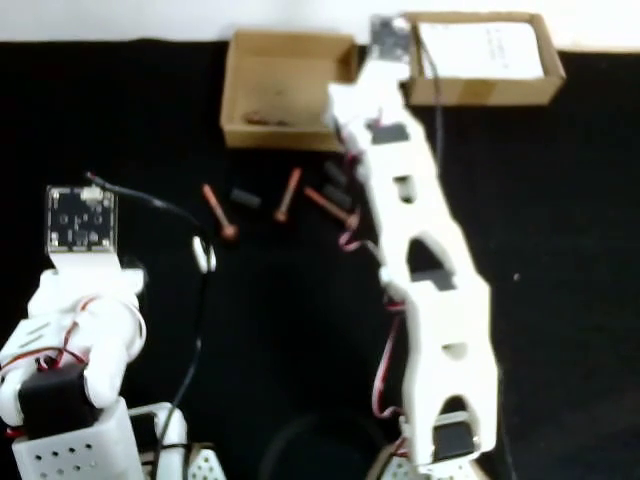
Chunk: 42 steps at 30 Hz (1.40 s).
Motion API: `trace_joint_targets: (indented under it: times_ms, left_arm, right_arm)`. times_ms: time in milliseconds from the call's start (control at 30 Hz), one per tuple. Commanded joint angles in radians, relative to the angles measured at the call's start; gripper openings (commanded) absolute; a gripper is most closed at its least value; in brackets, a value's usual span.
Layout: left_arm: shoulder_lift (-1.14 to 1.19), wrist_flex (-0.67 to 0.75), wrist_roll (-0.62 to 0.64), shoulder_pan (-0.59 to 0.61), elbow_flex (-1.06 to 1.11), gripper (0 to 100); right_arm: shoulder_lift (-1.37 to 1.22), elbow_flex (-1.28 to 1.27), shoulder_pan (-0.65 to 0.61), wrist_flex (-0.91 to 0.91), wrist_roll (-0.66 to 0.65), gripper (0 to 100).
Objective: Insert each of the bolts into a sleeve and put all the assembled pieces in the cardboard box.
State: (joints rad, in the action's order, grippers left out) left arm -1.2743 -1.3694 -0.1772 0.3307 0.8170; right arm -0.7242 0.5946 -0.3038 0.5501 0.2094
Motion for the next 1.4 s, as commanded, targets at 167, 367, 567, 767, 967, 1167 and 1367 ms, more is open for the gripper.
trace_joint_targets:
  times_ms: [167,367,567,767,967,1167,1367]
  left_arm:
    - [-0.015,-0.037,-0.005,0.004,-0.012,11]
    - [-0.016,-0.089,-0.005,0.002,-0.125,11]
    - [-0.008,-0.066,-0.006,0.001,-0.097,11]
    - [-0.008,-0.066,-0.006,0.001,-0.097,4]
    - [-0.008,-0.066,-0.006,0.001,-0.097,2]
    - [-0.007,-0.074,-0.006,0.001,-0.096,3]
    - [0.013,-0.078,-0.006,0.001,-0.097,3]
  right_arm:
    - [0.340,0.036,0.012,0.216,-0.002,2.0]
    - [0.565,0.035,0.021,0.453,0.000,1.9]
    - [0.766,0.036,0.022,0.886,0.000,1.9]
    - [0.957,0.031,0.024,1.214,-0.006,1.9]
    - [1.228,-0.229,0.099,1.210,-0.144,1.9]
    - [1.527,-0.687,0.107,1.202,-0.292,2.2]
    - [1.443,-0.952,0.105,1.044,-0.307,2.5]
